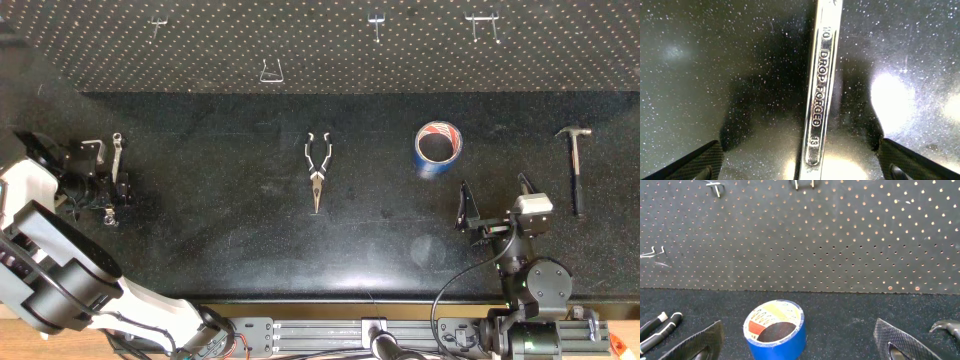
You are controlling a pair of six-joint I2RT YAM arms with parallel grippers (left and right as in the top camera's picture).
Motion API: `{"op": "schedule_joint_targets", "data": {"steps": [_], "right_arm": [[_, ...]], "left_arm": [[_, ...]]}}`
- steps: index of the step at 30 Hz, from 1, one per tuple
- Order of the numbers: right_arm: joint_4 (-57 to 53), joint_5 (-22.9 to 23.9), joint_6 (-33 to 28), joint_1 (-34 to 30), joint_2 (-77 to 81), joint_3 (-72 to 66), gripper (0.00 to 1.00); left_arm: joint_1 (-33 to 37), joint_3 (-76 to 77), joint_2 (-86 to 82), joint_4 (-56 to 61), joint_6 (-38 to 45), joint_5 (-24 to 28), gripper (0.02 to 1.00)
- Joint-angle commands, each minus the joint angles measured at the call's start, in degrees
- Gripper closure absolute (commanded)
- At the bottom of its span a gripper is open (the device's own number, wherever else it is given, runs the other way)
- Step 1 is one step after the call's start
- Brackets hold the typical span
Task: Place Tools Onto Pegboard
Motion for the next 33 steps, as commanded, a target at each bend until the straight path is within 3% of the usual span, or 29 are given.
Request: {"op": "schedule_joint_targets", "data": {"steps": [1, 6, 11, 26, 33], "right_arm": [[-0.37, 0.28, -0.79, -0.17, -0.52, -0.15, 0.025], [-0.37, 0.31, -0.79, -0.17, -0.52, -0.15, 0.025], [-0.37, 0.31, -0.79, -0.17, -0.52, -0.15, 0.025], [-0.37, 0.28, -0.79, -0.17, -0.52, -0.15, 0.027], [-0.37, 0.28, -0.79, -0.17, -0.52, -0.15, 0.025]], "left_arm": [[0.02, 0.59, 1.01, 0.04, -0.33, -0.37, 0.314], [0.02, 0.59, 1.01, -0.76, -0.33, 0.92, 0.702], [0.02, 0.59, 1.01, -0.96, -0.33, 1.14, 0.989], [-0.02, 0.59, -3.61, 4.63, -0.33, 1.38, 0.989], [-0.02, -0.5, -14.1, 6.34, -0.33, 7.61, 0.989]]}}
